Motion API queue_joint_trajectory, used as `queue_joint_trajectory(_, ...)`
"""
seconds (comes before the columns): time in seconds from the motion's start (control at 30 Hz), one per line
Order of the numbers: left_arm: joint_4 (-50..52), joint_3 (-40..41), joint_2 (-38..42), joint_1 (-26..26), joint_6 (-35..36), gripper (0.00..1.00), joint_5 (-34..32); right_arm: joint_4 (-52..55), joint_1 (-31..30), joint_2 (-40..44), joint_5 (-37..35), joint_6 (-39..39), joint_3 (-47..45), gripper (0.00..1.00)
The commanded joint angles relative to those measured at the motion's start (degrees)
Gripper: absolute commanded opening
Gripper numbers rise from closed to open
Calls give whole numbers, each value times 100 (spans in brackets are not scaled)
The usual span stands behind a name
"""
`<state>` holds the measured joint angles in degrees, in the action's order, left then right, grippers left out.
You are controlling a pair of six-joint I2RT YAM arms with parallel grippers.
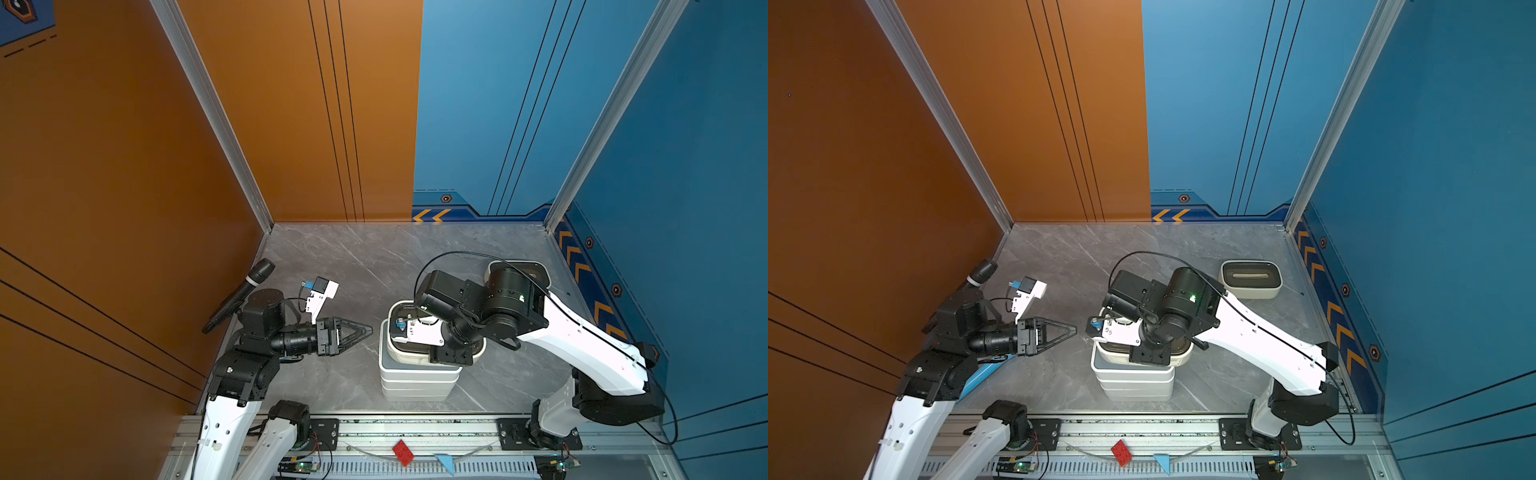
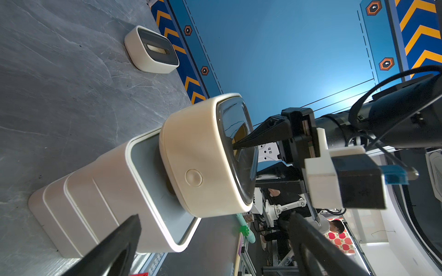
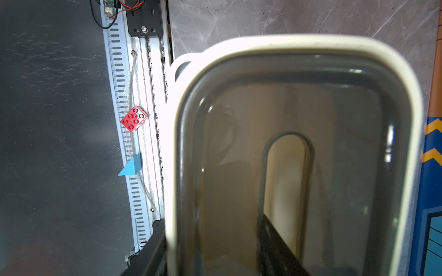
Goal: Stack the tissue boxes
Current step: Place the tissue box at the tissue box.
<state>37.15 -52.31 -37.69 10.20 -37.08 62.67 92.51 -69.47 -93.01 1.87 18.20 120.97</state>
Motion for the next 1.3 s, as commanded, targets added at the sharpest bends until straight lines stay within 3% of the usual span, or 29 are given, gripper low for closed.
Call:
queue_joint_trajectory(0.0, 12, -54, 30, 28, 162, 98, 71, 723, -68, -238, 192, 192, 454, 14)
queue_joint_trajectory(0.57, 10, 34, 84, 33, 195, 98, 114, 900, -154, -453, 274, 272, 582, 15)
queue_joint_trajectory(1.27, 12, 107, 99, 31, 211, 98, 104, 883, -130, -372, 253, 222, 393, 23)
